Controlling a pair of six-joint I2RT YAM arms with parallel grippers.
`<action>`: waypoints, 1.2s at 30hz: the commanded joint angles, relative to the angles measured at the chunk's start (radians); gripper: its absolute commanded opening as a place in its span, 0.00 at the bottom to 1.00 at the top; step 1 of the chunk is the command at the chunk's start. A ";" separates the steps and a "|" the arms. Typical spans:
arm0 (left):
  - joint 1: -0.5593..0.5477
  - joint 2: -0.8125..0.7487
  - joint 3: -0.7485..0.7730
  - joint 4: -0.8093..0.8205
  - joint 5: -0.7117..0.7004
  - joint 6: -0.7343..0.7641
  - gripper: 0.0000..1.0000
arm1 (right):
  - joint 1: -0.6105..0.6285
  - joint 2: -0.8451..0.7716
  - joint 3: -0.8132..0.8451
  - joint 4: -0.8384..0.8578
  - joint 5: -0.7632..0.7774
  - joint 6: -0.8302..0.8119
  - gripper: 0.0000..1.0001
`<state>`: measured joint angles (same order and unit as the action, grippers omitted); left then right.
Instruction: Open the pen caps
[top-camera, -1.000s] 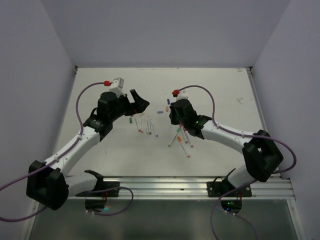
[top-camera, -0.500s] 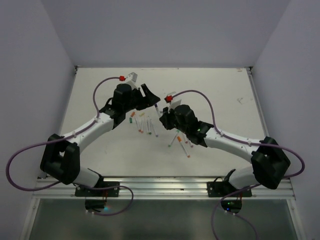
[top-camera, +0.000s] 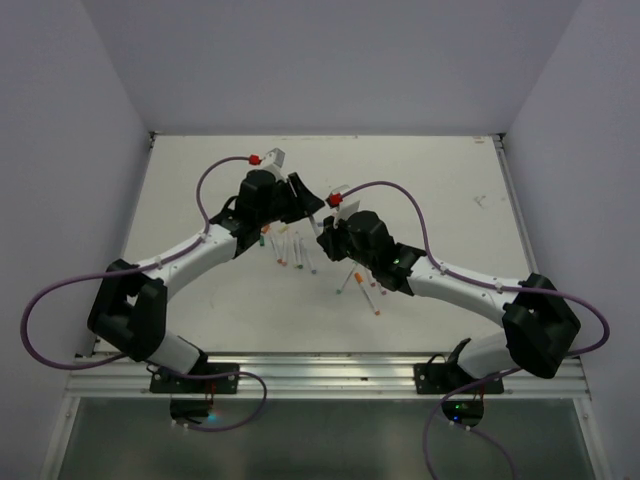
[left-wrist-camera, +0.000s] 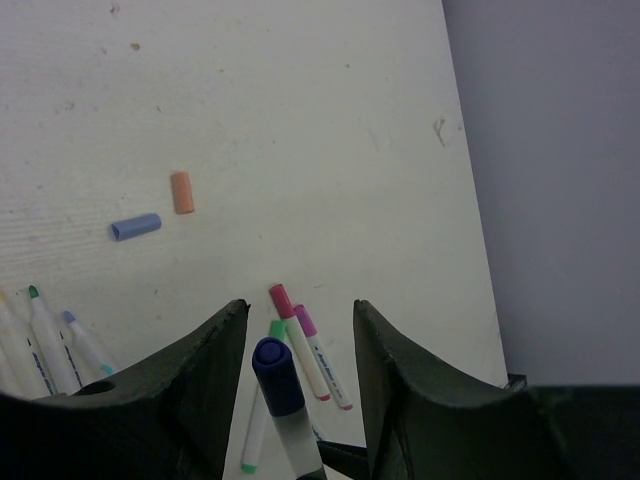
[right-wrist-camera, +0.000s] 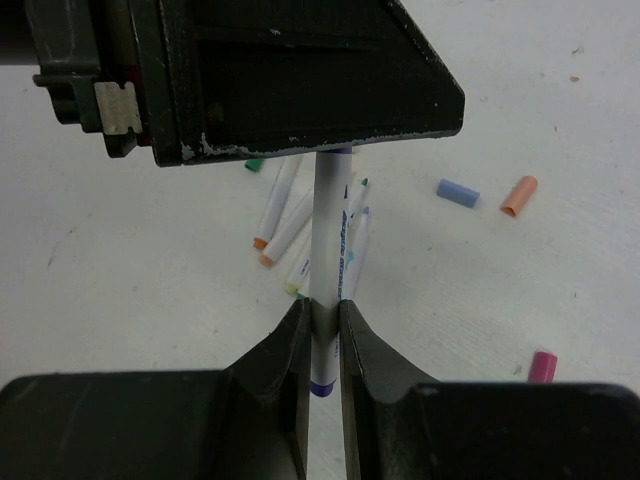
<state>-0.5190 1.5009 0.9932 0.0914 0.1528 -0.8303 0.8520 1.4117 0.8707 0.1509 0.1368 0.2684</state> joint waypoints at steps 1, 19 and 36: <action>-0.012 0.005 0.035 0.059 -0.019 -0.020 0.49 | 0.010 -0.026 0.014 0.049 -0.009 -0.014 0.00; -0.018 -0.025 -0.002 0.111 -0.048 -0.003 0.00 | 0.013 -0.017 0.005 0.056 -0.022 0.029 0.10; -0.018 -0.111 -0.100 0.229 0.017 0.042 0.00 | 0.012 0.052 0.039 0.093 -0.009 0.048 0.43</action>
<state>-0.5316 1.4265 0.9085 0.2478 0.1474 -0.8150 0.8593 1.4479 0.8688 0.1944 0.1280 0.3111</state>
